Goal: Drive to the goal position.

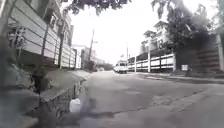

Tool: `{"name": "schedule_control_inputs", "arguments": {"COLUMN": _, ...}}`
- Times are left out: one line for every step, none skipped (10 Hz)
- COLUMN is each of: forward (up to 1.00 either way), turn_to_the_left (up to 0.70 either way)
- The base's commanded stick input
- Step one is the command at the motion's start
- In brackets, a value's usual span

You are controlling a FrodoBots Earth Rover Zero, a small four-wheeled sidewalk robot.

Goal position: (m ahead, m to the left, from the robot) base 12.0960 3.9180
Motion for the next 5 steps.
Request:
{"name": "schedule_control_inputs", "arguments": {"forward": 0.7, "turn_to_the_left": -0.01}}
{"name": "schedule_control_inputs", "arguments": {"forward": 0.7, "turn_to_the_left": 0.0}}
{"name": "schedule_control_inputs", "arguments": {"forward": 0.7, "turn_to_the_left": 0.0}}
{"name": "schedule_control_inputs", "arguments": {"forward": 0.7, "turn_to_the_left": 0.0}}
{"name": "schedule_control_inputs", "arguments": {"forward": 0.7, "turn_to_the_left": 0.0}}
